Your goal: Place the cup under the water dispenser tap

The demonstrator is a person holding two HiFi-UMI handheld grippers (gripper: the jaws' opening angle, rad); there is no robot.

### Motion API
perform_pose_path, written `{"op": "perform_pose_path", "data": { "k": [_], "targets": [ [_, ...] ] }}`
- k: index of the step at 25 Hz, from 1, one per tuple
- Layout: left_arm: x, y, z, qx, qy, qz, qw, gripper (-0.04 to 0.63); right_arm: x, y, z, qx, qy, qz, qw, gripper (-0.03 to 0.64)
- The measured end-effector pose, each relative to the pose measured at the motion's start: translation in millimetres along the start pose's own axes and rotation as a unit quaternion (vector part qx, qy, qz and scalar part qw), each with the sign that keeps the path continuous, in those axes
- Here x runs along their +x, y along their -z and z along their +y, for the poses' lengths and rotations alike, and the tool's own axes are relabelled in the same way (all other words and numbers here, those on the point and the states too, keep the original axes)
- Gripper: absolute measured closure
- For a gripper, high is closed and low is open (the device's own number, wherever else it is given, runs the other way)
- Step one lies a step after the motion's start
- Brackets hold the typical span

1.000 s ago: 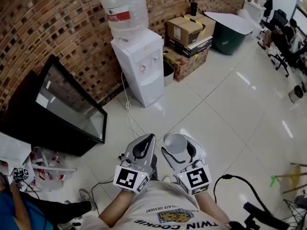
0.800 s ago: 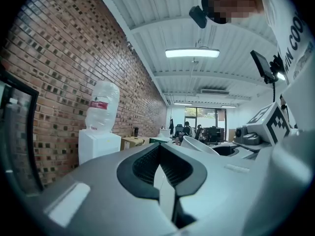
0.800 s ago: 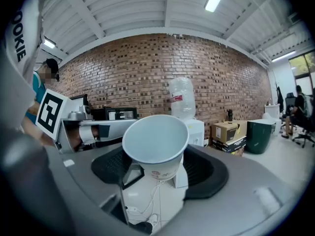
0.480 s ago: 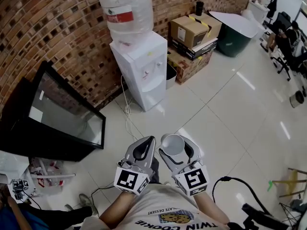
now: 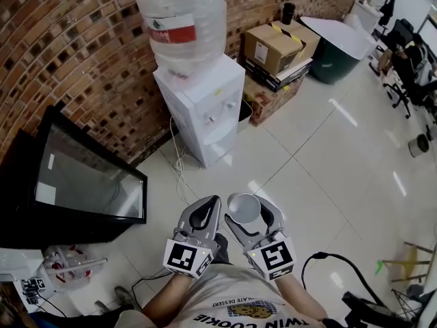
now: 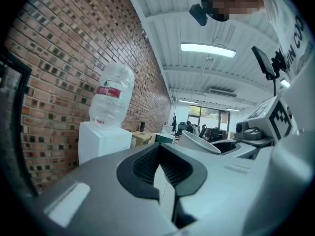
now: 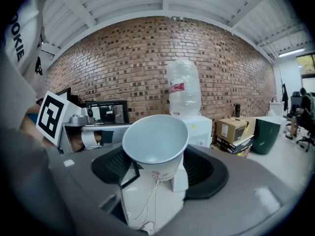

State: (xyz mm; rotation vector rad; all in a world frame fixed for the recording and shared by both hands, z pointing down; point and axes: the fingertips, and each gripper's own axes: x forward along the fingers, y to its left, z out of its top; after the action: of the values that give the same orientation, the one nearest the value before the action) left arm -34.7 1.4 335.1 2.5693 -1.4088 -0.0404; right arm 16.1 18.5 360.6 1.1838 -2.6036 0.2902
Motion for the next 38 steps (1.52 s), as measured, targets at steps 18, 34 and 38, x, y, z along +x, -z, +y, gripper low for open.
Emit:
{"op": "perform_pose_path", "data": {
  "k": [18, 34, 38],
  "targets": [
    [48, -23, 92, -0.010, 0.011, -0.007, 0.9999, 0.604, 110, -42, -18, -0.023, -0.002, 0.011, 1.000, 0.285],
    [69, -5, 111, -0.018, 0.012, 0.009, 0.9997, 0.604, 144, -26, -49, -0.020, 0.015, 0.020, 0.999, 0.285],
    [88, 7, 118, -0.017, 0.014, 0.022, 0.9995, 0.604, 162, -22, -73, -0.015, 0.027, 0.014, 0.999, 0.285]
  ]
}}
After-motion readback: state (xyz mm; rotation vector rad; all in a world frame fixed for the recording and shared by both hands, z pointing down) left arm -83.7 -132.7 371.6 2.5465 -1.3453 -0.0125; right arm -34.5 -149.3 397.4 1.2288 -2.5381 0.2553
